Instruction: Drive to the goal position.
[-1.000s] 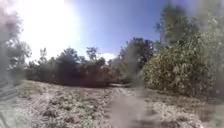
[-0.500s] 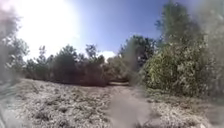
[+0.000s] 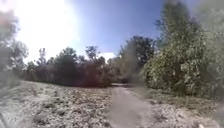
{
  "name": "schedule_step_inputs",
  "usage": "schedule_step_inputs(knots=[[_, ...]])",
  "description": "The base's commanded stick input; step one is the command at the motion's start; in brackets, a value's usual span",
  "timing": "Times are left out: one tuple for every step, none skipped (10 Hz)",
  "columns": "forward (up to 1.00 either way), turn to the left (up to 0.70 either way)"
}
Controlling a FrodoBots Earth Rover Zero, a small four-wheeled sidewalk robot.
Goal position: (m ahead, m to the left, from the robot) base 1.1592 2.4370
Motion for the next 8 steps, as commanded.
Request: schedule_step_inputs(knots=[[0.3, 0.0], [0.3, 0.0], [0.3, 0.0], [0.3, 0.0], [0.3, 0.0], [0.3, 0.0], [0.3, 0.0], [0.3, 0.0]])
